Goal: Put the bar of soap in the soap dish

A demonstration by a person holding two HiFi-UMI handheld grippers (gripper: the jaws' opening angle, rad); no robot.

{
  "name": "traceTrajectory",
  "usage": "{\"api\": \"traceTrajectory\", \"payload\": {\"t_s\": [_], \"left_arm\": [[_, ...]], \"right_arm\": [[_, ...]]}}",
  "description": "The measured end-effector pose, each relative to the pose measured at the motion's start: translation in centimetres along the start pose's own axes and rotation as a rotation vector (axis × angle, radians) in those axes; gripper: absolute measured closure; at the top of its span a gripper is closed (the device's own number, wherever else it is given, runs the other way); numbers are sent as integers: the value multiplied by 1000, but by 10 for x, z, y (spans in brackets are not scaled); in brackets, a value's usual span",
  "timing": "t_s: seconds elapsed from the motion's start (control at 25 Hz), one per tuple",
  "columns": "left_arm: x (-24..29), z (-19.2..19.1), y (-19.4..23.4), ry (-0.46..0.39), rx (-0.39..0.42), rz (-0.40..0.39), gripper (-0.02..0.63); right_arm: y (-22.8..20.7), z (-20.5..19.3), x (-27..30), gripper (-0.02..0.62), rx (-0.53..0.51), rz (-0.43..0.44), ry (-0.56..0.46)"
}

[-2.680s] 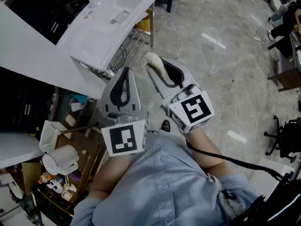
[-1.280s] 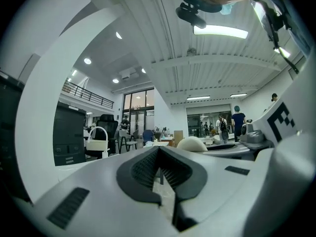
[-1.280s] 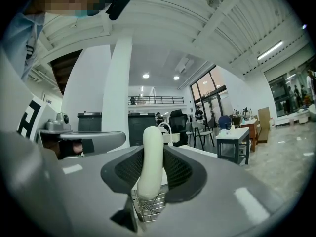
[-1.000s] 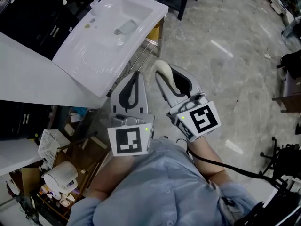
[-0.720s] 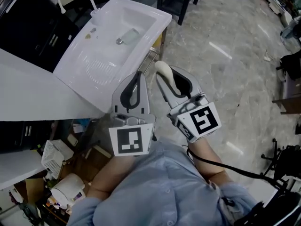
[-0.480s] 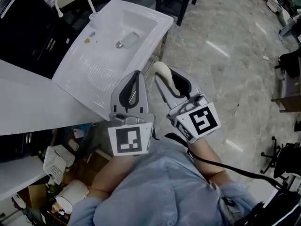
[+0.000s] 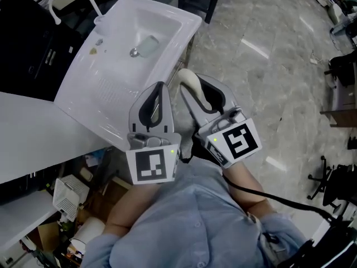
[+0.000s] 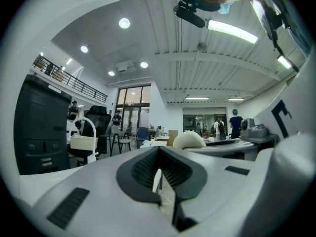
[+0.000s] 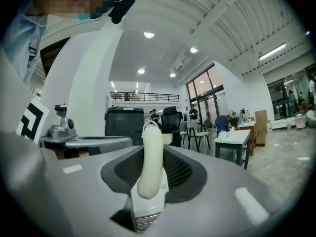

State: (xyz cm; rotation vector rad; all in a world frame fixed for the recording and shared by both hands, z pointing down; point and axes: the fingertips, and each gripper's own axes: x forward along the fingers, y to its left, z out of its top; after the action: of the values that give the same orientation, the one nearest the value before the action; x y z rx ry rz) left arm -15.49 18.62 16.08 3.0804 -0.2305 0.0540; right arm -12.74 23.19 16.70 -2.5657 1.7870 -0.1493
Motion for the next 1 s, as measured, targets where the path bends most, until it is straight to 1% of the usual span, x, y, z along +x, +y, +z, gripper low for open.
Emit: {"api": "traceTrajectory", "payload": {"t_s": [0.2,0.4,0.72,0.84,1.0], "left_arm": [[36,1,3,7,12,30,601],[84,-1,2,22,22,78,601],[156,3,-2,38,40,190,601],[175,5,-2,41,40,232,601],[189,7,3,41,32,283,601]], "right_arm": [[-30,3,22,485,1,30,-8],[-73,8,46,485,-5,78,-11],[-137,14,84,485,6,207,0],[-153,18,97,485,7,261,4],[-165,19,113,485,3,309,19]]}}
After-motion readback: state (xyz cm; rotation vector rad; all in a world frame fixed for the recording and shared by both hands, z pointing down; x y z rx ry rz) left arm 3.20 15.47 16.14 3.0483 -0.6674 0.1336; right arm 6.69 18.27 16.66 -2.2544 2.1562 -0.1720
